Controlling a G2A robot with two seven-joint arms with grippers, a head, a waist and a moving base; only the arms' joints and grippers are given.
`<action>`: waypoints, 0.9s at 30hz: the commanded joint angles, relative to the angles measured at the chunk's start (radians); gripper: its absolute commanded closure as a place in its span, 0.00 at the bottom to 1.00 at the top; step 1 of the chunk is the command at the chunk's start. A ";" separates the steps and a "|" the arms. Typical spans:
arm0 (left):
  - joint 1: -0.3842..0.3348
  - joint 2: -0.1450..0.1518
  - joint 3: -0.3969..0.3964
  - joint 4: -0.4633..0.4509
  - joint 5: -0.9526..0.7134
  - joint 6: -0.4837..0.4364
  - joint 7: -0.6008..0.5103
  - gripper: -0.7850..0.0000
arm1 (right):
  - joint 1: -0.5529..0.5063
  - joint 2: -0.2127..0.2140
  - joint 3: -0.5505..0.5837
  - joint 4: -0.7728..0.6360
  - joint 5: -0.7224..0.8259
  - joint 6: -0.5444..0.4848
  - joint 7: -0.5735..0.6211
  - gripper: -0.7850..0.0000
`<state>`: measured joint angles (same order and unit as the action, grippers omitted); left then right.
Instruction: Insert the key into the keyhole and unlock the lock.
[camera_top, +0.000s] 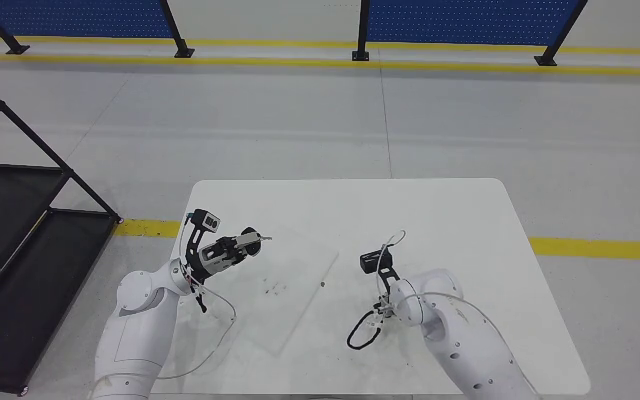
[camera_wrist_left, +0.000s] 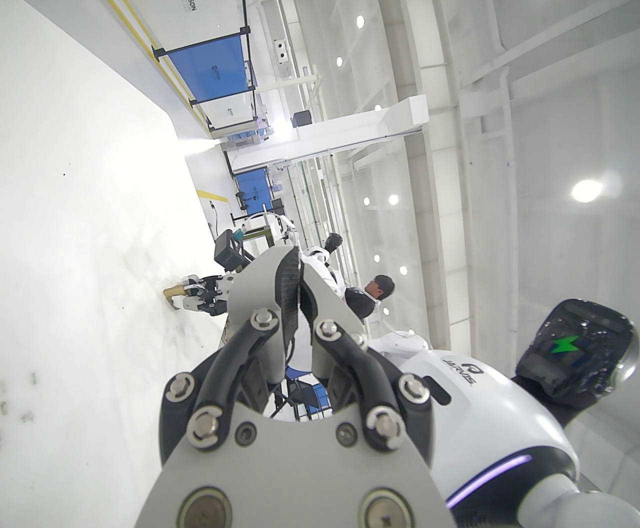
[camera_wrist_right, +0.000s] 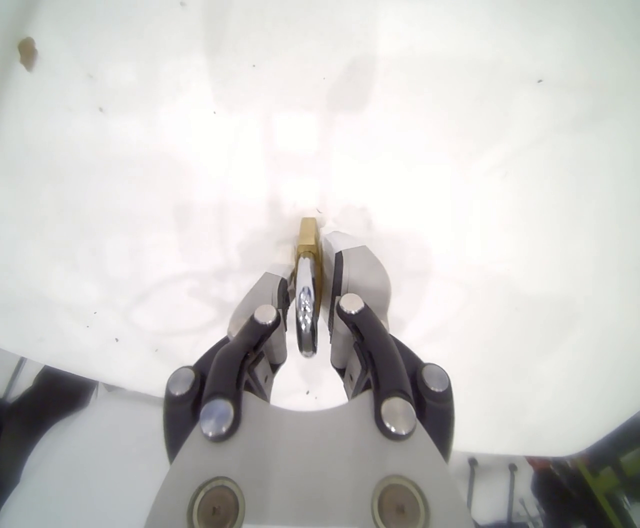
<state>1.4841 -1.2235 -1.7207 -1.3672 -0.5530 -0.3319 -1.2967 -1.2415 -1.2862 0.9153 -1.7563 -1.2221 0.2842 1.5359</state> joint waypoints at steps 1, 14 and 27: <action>0.000 0.000 0.000 0.000 0.000 0.000 0.000 1.00 | 0.001 0.000 0.002 0.001 0.002 0.000 0.000 1.00; 0.000 0.000 0.000 0.000 0.000 0.000 0.000 1.00 | -0.071 -0.008 0.198 -0.152 0.310 0.042 -0.105 1.00; 0.000 0.000 0.000 0.000 0.000 0.000 0.000 1.00 | -0.211 -0.003 0.422 -0.002 0.968 -0.354 -0.491 1.00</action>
<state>1.4841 -1.2235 -1.7206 -1.3672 -0.5530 -0.3319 -1.2967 -1.4528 -1.2896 1.3357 -1.7752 -0.2944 -0.0430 1.0510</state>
